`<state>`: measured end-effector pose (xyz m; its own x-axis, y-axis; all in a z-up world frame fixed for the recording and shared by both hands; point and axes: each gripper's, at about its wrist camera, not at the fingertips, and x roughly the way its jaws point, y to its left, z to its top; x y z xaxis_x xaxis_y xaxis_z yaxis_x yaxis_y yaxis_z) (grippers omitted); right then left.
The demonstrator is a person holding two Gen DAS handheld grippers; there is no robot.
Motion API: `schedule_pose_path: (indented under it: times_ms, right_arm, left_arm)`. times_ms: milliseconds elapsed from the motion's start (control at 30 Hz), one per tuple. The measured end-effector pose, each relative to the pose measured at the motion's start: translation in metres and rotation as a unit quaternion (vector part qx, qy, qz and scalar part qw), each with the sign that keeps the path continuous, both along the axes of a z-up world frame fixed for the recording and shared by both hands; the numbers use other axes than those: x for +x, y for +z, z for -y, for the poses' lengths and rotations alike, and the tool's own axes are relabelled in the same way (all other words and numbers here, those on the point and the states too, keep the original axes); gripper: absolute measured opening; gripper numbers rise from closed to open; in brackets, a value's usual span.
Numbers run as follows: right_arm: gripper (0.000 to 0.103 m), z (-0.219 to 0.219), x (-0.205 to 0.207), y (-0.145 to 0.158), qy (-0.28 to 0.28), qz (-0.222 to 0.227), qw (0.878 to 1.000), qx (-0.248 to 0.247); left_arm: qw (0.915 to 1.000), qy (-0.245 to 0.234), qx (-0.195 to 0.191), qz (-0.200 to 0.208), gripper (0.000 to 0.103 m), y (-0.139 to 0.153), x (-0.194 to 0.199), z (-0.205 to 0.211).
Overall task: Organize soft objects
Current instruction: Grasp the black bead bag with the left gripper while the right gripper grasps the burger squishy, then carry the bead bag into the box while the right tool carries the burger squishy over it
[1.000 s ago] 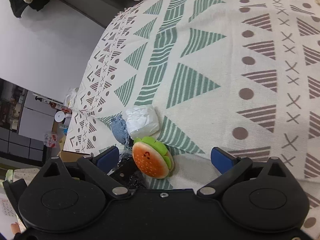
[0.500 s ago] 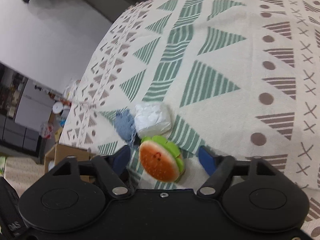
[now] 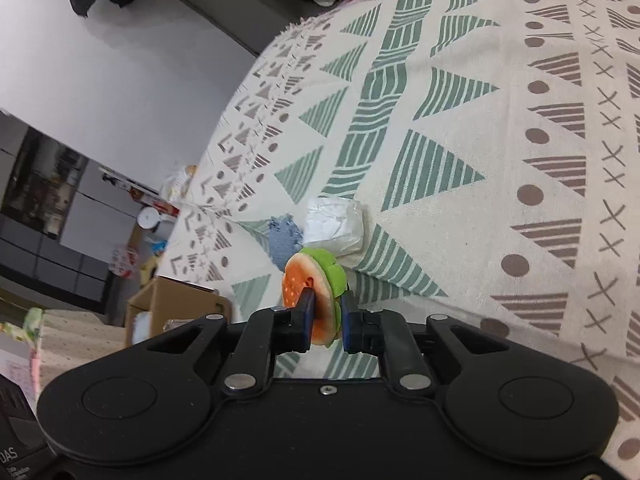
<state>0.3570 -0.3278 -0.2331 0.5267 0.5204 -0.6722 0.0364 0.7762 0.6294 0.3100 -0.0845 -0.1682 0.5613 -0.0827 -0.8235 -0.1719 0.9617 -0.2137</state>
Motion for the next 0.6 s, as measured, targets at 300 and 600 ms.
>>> schedule_pose_path:
  times_ms: [300,600]
  right_arm:
    - [0.014,0.004,-0.020,0.022,-0.001,0.031,0.999,0.029]
    - [0.014,-0.003,-0.037,0.044,-0.012,0.062,0.998,0.021]
  left_arm:
    - [0.9991,0.008,0.011,0.039,0.042,0.041,-0.025,-0.009]
    - [0.9973,0.020,0.023,0.067,0.042,0.071,-0.042,-0.030]
